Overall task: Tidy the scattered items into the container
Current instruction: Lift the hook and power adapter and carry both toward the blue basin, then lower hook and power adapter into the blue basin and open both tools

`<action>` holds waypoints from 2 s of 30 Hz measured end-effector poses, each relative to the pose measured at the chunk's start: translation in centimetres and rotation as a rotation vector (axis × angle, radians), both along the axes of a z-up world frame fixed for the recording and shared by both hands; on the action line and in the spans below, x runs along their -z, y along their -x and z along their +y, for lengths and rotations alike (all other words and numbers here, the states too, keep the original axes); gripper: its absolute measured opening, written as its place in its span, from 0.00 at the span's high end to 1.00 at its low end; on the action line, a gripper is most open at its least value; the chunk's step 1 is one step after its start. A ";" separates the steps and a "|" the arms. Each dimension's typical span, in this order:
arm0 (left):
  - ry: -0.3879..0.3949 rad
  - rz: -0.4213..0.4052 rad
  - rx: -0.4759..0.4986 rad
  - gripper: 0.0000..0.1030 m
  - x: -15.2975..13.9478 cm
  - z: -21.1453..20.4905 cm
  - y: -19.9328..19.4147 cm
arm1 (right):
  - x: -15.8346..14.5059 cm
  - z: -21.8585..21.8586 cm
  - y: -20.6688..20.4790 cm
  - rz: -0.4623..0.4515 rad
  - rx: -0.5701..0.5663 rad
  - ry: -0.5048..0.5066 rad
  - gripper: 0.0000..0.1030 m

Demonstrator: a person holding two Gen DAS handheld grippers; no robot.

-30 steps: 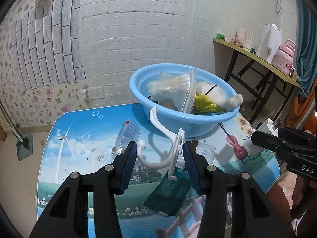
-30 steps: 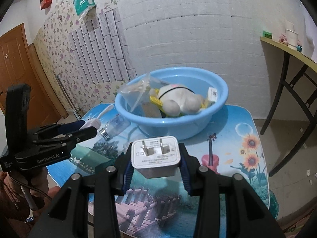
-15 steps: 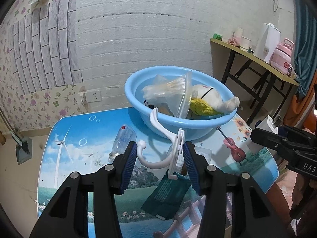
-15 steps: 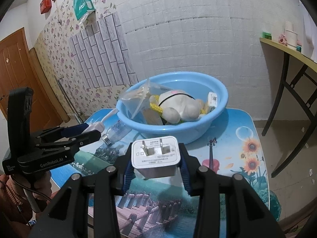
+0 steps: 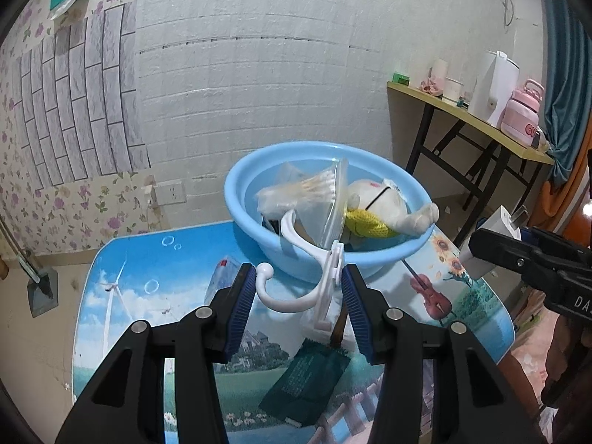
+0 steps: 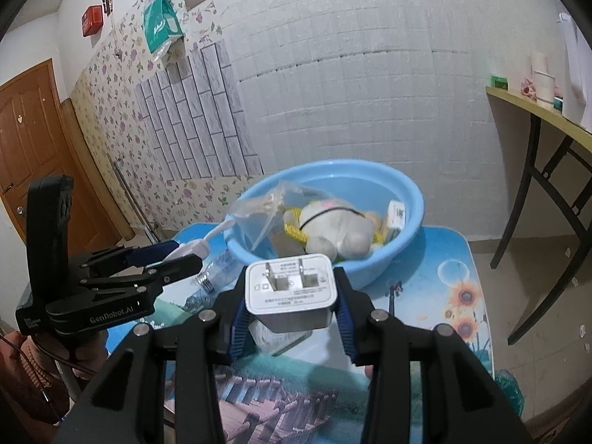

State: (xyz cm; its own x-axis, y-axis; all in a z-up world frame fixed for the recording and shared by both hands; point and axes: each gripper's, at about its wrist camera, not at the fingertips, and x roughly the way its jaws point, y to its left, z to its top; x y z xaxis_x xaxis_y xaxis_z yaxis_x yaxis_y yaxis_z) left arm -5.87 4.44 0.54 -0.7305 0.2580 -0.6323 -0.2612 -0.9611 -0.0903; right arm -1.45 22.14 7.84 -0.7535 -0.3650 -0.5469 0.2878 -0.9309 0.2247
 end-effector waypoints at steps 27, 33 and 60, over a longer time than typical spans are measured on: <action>-0.005 0.093 0.026 0.57 -3.2 1.5 7.6 | -0.7 1.2 7.3 0.025 0.011 0.039 0.61; 0.003 0.066 0.059 0.57 -2.0 3.2 9.7 | 1.1 0.9 9.6 -0.025 0.000 0.041 0.61; 0.037 0.051 0.079 0.32 -0.4 4.5 9.6 | 2.4 0.5 10.5 -0.046 -0.013 -0.001 0.38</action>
State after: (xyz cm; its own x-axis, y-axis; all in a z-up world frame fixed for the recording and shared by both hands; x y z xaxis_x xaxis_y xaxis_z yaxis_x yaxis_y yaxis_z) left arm -15.44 8.94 0.96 -0.7400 0.2931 -0.6054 -0.3399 -0.9396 -0.0395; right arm -11.95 22.67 5.45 -0.7231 -0.3737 -0.5809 0.2890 -0.9275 0.2369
